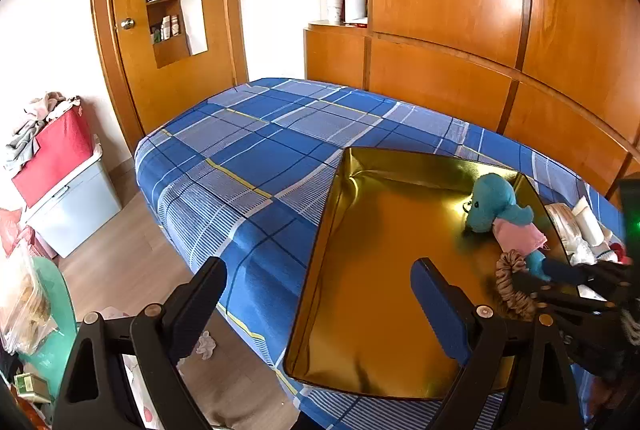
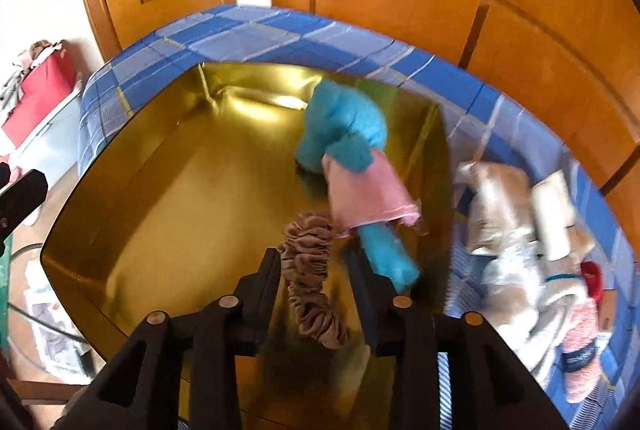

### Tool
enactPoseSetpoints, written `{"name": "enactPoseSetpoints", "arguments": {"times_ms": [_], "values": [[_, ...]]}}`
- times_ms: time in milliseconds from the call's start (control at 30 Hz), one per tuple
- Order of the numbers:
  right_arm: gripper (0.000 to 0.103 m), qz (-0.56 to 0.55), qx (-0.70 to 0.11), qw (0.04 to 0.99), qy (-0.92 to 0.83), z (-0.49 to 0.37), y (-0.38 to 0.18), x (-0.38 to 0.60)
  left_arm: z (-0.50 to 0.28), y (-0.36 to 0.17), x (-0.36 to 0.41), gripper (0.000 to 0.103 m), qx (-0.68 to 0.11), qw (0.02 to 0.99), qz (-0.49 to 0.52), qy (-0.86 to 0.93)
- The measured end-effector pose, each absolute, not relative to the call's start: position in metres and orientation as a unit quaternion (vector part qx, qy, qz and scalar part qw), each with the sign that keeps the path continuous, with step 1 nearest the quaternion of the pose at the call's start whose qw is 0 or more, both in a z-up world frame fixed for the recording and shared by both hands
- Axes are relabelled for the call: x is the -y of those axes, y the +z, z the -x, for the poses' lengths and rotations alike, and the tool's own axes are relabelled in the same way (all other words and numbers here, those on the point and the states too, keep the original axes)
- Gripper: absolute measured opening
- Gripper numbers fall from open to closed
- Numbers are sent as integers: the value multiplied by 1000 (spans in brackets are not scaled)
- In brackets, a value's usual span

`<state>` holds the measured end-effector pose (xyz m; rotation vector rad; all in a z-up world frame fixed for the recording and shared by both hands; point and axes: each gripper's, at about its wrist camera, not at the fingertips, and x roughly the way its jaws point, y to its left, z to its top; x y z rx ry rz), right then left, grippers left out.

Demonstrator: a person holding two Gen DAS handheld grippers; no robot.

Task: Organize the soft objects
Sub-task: 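Carry the brown scrunchie into the gold tray and open the right tool, then reach into the pile and grasp the white rectangular sponge with the left tool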

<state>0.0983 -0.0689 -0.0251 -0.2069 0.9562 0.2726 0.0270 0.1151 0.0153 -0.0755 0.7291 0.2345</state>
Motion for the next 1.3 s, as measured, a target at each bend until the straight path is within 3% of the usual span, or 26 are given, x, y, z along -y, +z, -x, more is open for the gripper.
{"name": "enactPoseSetpoints", "arguments": {"times_ms": [233, 767, 1300], "values": [[50, 110, -380, 913, 102, -70, 16, 70, -27, 16, -114, 94, -355, 927, 35, 117], [50, 90, -302, 946, 72, -40, 69, 82, -22, 22, -100, 95, -352, 928, 11, 118], [50, 57, -313, 947, 48, -44, 63, 135, -30, 36, -66, 95, -344, 936, -18, 72]]}}
